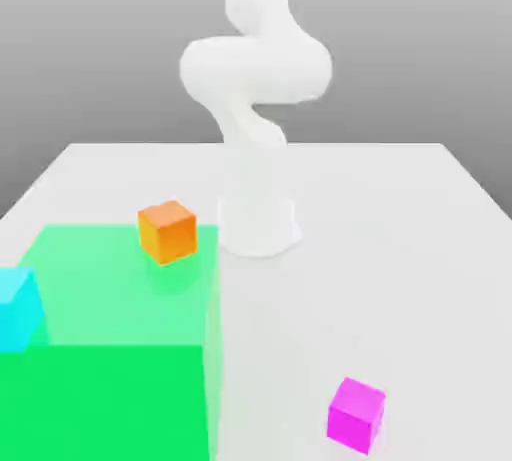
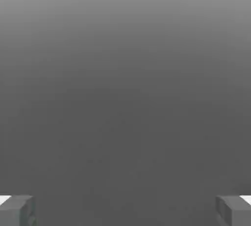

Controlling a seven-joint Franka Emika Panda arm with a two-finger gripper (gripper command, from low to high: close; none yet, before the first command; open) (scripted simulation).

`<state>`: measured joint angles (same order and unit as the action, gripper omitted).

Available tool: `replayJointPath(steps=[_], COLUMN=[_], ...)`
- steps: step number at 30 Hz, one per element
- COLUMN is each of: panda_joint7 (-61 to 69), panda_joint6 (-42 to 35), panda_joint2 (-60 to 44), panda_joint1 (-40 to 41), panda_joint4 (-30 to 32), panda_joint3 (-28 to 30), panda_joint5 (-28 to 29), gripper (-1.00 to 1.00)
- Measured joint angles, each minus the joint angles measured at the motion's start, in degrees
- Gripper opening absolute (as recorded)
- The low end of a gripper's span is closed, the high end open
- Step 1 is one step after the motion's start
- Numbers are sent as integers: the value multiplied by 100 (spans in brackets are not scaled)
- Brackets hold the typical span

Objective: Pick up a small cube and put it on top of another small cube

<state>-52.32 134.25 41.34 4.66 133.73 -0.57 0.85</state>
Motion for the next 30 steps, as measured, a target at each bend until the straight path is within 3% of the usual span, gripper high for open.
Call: replayJointPath(steps=[10, 18, 25, 30], panda_joint7=[-2633, -4594, -5832, -5778], panda_joint6=[989, 1772, 2470, 3213], panda_joint2=[-1822, -3247, -4480, -5471], panda_joint1=[1735, 2772, 3543, 3764], panda_joint4=[785, 1404, 1951, 1925], panda_joint3=[-29, 320, 732, 533], panda_joint5=[364, 501, -51, -591], gripper=[0, 0, 0, 0])
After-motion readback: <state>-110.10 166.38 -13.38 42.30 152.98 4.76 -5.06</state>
